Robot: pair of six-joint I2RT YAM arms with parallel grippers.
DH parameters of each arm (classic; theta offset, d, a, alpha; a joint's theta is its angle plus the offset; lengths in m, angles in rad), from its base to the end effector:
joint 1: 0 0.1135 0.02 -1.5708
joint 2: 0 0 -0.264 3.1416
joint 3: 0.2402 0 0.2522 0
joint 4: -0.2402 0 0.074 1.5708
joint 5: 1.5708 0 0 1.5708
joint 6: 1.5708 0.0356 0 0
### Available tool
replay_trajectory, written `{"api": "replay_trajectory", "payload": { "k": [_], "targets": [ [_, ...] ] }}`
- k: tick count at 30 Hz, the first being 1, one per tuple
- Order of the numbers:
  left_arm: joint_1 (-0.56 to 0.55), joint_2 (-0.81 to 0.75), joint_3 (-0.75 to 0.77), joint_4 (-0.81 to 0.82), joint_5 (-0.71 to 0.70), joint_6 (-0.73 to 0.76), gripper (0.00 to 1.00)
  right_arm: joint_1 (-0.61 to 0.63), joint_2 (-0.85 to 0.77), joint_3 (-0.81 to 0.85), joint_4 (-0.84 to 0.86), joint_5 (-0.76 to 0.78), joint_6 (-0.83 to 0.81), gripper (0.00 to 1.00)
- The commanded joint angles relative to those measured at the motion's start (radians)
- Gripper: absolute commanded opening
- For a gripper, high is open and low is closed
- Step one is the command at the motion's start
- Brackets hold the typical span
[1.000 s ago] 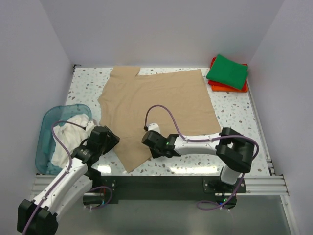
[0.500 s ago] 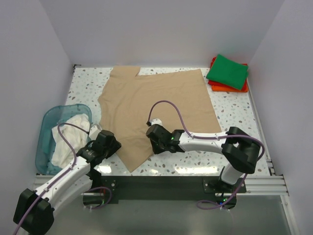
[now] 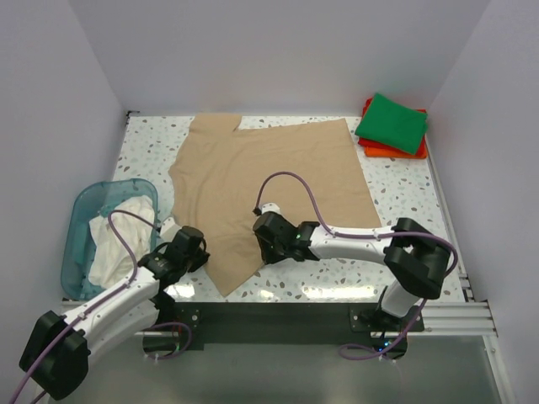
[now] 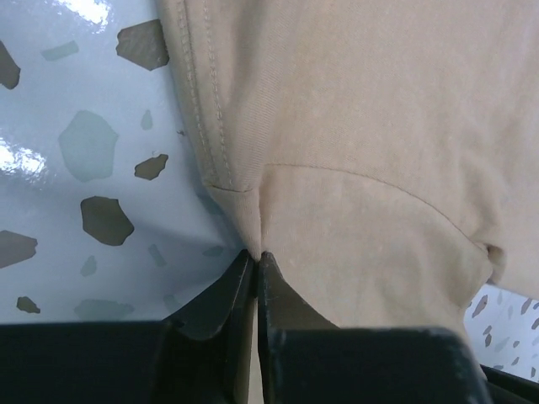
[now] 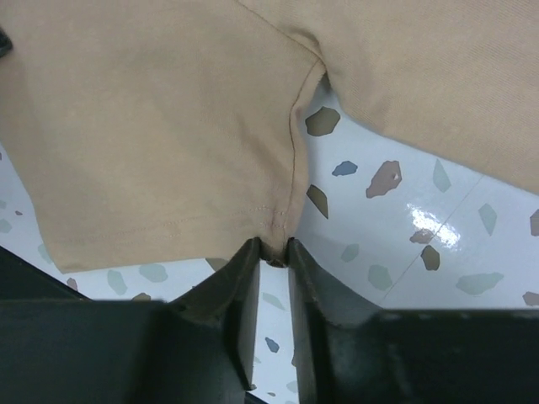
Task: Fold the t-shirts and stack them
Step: Flatten the tshirt out, then fold the tshirt
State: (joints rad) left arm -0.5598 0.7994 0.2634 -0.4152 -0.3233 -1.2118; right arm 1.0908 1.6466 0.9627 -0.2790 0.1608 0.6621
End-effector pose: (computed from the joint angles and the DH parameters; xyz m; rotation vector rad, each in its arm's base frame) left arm 0.1244 -0.0646 0.1415 -0.9183 2.3116 -0.3595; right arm 0.1575 0.2902 0.1789 -0.4869 2.5444 0.4907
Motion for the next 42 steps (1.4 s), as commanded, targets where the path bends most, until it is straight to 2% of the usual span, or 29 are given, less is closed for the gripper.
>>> {"api": "replay_trajectory", "payload": {
  "k": [1, 3, 5, 6, 9, 13, 14, 15, 17, 18, 24, 30, 42],
  "targets": [
    [-0.006, 0.000, 0.016, -0.027, -0.029, 0.014, 0.07, -0.025, -0.091, 0.025, -0.029, 0.022, 0.002, 0.27],
    [-0.008, -0.009, 0.043, -0.033, -0.031, 0.027, 0.00, -0.052, -0.131, -0.004, -0.046, 0.046, 0.031, 0.34],
    [-0.006, -0.019, 0.062, -0.033, -0.026, 0.037, 0.00, -0.117, -0.211, -0.051, -0.072, 0.066, 0.051, 0.39],
    [-0.008, -0.022, 0.068, -0.036, -0.022, 0.047, 0.00, -0.141, -0.246, -0.068, -0.084, 0.097, 0.069, 0.45],
    [-0.006, -0.043, 0.079, -0.056, -0.014, 0.054, 0.00, -0.256, -0.375, -0.134, -0.153, 0.158, 0.099, 0.49],
    [-0.006, -0.091, 0.079, -0.082, -0.011, 0.047, 0.00, -0.468, -0.507, -0.208, -0.253, 0.215, 0.087, 0.49],
    [-0.006, -0.104, 0.079, -0.083, -0.010, 0.047, 0.00, -0.512, -0.534, -0.220, -0.261, 0.207, 0.076, 0.48],
    [-0.008, -0.109, 0.077, -0.092, -0.010, 0.046, 0.00, -0.620, -0.544, -0.229, -0.265, 0.186, 0.044, 0.48],
    [-0.006, -0.115, 0.085, -0.100, -0.005, 0.046, 0.00, -0.737, -0.548, -0.257, -0.266, 0.102, 0.007, 0.47],
    [-0.008, -0.114, 0.088, -0.106, -0.002, 0.046, 0.00, -0.835, -0.539, -0.263, -0.261, 0.080, -0.024, 0.47],
    [-0.006, -0.121, 0.117, -0.129, 0.000, 0.049, 0.00, -1.121, -0.423, -0.312, -0.174, -0.102, -0.056, 0.44],
    [-0.005, -0.138, 0.132, -0.135, -0.007, 0.060, 0.00, -1.210, -0.337, -0.343, -0.089, -0.145, -0.027, 0.42],
    [-0.006, -0.166, 0.138, -0.155, 0.003, 0.060, 0.00, -1.229, -0.229, -0.343, 0.017, -0.119, 0.022, 0.41]
  ]
}}
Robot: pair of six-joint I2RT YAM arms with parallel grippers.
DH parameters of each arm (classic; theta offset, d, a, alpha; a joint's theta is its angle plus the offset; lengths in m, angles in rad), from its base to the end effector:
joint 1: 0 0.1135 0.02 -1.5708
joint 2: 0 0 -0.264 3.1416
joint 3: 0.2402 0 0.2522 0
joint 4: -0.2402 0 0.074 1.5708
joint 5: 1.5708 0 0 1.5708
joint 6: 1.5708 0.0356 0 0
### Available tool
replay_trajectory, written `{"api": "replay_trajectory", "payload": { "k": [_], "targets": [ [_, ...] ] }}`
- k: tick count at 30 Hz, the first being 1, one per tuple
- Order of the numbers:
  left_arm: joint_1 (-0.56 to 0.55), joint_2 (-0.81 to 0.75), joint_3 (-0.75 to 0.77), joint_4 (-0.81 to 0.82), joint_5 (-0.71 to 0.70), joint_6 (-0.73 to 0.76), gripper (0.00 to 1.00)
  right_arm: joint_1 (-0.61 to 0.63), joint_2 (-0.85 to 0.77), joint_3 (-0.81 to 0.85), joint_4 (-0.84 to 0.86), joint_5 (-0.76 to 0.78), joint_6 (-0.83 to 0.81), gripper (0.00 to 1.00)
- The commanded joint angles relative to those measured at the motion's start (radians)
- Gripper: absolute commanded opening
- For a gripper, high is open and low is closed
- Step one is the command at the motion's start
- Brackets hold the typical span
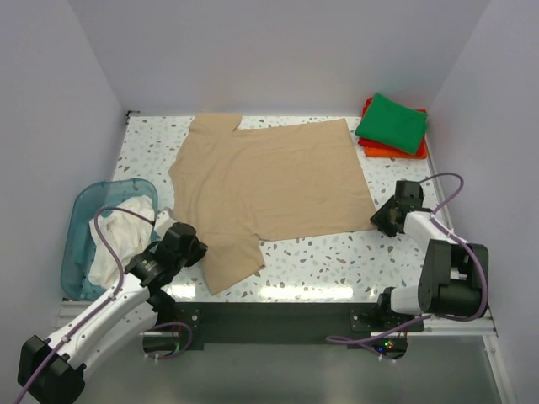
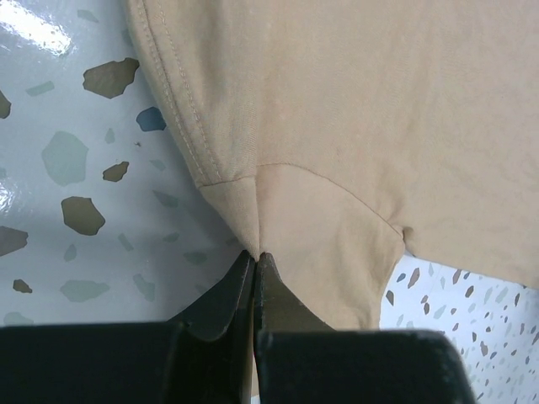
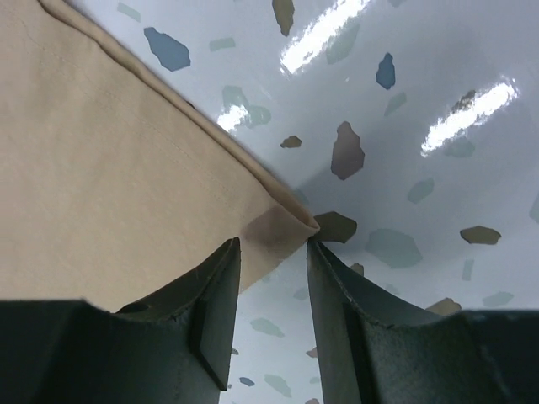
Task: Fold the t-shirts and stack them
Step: Fold the tshirt
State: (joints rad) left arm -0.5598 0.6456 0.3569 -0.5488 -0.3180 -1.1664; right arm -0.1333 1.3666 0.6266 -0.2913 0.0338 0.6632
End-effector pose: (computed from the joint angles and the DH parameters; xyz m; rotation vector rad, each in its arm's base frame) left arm 0.1188 -0.0613 0.1800 -0.8565 2.2429 -0.4494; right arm 0.2418 -0.0336 0.1571 1.0228 2.3996 0.1463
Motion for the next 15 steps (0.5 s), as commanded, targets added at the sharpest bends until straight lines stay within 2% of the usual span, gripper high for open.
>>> {"api": "replay_trajectory", "payload": {
  "k": [1, 3, 4, 7, 10, 15],
  "targets": [
    [-0.006, -0.015, 0.050, -0.028, -0.003, 0.011, 0.00, -0.005, 0.058, -0.005, 0.035, 0.003, 0.022, 0.36],
    [-0.006, -0.023, 0.053, -0.042, -0.004, 0.007, 0.00, -0.006, 0.058, -0.008, 0.038, -0.002, 0.023, 0.27],
    [-0.006, -0.032, 0.053, -0.045, -0.003, 0.002, 0.00, -0.005, 0.055, -0.008, 0.035, -0.002, 0.022, 0.19],
    [-0.006, -0.052, 0.047, -0.059, 0.005, -0.010, 0.00, -0.006, 0.017, -0.013, 0.015, 0.009, 0.010, 0.09],
    [-0.008, -0.075, 0.043, -0.072, 0.014, -0.022, 0.00, -0.008, -0.046, -0.010, -0.026, 0.021, -0.010, 0.02],
    [-0.008, -0.135, 0.037, -0.128, 0.025, -0.044, 0.00, -0.012, -0.153, -0.004, -0.109, 0.031, -0.031, 0.00]
  ]
}}
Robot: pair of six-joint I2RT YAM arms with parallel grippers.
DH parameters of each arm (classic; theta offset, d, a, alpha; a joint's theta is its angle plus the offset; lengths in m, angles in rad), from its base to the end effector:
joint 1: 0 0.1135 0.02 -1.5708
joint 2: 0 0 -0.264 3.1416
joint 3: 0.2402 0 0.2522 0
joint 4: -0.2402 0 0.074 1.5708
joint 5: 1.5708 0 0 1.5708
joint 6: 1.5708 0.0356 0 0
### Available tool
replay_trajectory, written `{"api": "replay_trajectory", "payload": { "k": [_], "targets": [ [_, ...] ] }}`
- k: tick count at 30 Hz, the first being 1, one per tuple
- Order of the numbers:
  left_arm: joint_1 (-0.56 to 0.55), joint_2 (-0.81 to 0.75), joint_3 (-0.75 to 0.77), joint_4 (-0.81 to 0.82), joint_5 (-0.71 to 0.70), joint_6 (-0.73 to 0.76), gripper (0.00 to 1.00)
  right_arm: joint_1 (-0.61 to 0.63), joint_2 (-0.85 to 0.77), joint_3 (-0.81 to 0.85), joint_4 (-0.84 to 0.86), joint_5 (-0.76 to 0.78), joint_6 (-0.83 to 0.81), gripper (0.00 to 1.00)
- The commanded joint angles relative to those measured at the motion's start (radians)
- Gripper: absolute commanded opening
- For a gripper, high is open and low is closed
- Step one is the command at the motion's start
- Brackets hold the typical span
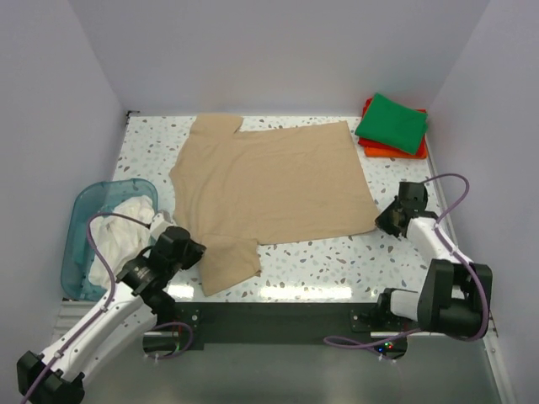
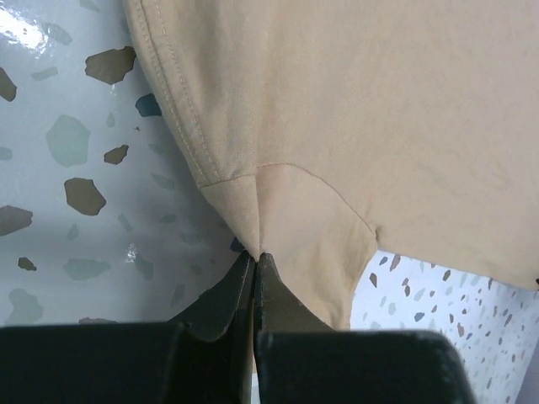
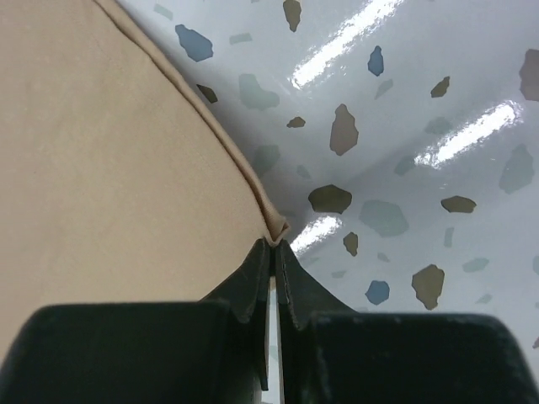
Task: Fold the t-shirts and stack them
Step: Fold the tshirt
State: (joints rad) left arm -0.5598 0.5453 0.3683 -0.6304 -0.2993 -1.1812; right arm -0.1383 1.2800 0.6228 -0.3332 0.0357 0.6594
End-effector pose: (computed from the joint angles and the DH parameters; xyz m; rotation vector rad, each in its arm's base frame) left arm 0.1078 -0.0552 0.1883 -0.8665 2.2265 -0.5002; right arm 0.2326 -0.0337 0.1726 1.0098 2.3608 0.1532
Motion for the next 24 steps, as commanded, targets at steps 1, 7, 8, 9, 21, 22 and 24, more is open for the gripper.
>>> {"api": "replay_trajectory", "payload": {
  "k": [1, 7, 8, 9, 21, 22, 24],
  "targets": [
    [-0.006, -0.063, 0.026, -0.051, 0.012, -0.031, 0.00, -0.009, -0.094, 0.002, -0.079, 0.036, -0.032, 0.00],
    [-0.008, -0.093, 0.047, -0.051, -0.017, -0.022, 0.00, -0.012, -0.148, 0.029, -0.118, 0.018, -0.049, 0.00],
    [-0.006, -0.076, 0.061, -0.032, -0.026, -0.012, 0.00, -0.012, -0.137, 0.035, -0.116, -0.002, -0.052, 0.00],
    [-0.008, -0.033, 0.089, -0.020, -0.058, -0.005, 0.00, -0.014, -0.124, 0.061, -0.121, -0.008, -0.055, 0.00],
    [0.165, 0.454, 0.368, 0.222, 0.004, 0.175, 0.00, -0.012, 0.192, 0.348, -0.106, -0.112, -0.050, 0.00],
    [0.211, 0.476, 0.379, 0.251, 0.020, 0.192, 0.00, -0.012, 0.211, 0.366, -0.106, -0.117, -0.046, 0.00],
    [0.239, 0.546, 0.420, 0.270, 0.037, 0.212, 0.00, -0.011, 0.252, 0.422, -0.105, -0.123, -0.041, 0.00]
  ]
}}
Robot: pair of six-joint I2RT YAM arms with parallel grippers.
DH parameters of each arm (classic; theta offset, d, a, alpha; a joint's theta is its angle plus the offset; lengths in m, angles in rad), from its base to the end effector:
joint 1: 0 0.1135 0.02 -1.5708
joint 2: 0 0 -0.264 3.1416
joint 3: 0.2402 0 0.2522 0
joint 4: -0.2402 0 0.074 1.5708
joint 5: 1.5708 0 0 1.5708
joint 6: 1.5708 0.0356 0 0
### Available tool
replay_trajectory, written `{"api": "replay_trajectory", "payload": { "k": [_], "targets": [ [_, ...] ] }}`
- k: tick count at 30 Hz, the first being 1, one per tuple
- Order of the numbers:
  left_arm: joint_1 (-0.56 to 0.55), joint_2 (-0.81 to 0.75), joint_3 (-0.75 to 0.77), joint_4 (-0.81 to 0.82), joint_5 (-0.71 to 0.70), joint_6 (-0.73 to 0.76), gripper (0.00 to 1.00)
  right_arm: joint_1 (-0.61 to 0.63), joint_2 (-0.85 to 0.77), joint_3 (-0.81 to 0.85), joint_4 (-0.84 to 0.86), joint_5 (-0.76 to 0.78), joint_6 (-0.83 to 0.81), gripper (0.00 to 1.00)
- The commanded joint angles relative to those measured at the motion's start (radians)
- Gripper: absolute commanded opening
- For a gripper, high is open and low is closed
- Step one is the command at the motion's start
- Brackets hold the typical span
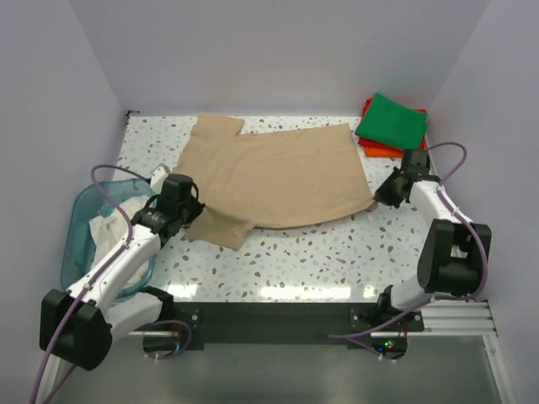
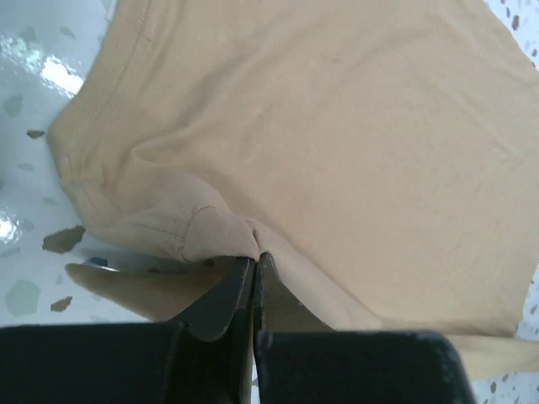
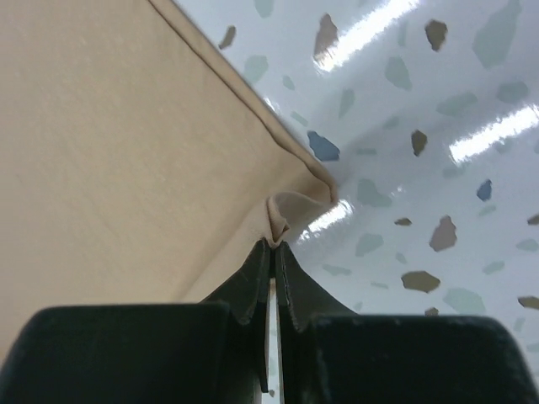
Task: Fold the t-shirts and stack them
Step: Fold the tshirt
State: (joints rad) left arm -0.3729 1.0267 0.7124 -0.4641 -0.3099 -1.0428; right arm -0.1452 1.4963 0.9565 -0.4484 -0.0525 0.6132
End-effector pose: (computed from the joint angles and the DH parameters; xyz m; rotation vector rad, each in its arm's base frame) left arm 0.2011 -0.0670 0.2449 -0.9078 2.1459 -0.3565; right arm 0.2987 -0.0418 0.2109 0.9347 2.4005 0.2449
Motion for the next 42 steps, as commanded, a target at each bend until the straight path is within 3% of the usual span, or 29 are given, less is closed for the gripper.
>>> {"api": "replay_trajectory", "payload": {
  "k": [1, 9, 20, 42],
  "targets": [
    [0.074, 0.090, 0.093, 0.102, 0.049, 0.085, 0.00, -0.004, 0.074, 0.105, 0.011, -0.043, 0.008, 0.00],
    [0.190, 0.292, 0.223, 0.136, 0.129, 0.113, 0.00, -0.005, 0.222, 0.270, 0.028, -0.099, 0.054, 0.00],
    [0.258, 0.444, 0.337, 0.143, 0.184, 0.139, 0.00, -0.004, 0.354, 0.410, 0.031, -0.135, 0.068, 0.00],
    [0.324, 0.578, 0.375, 0.179, 0.222, 0.139, 0.00, 0.006, 0.484, 0.539, 0.034, -0.171, 0.065, 0.00]
  ]
}}
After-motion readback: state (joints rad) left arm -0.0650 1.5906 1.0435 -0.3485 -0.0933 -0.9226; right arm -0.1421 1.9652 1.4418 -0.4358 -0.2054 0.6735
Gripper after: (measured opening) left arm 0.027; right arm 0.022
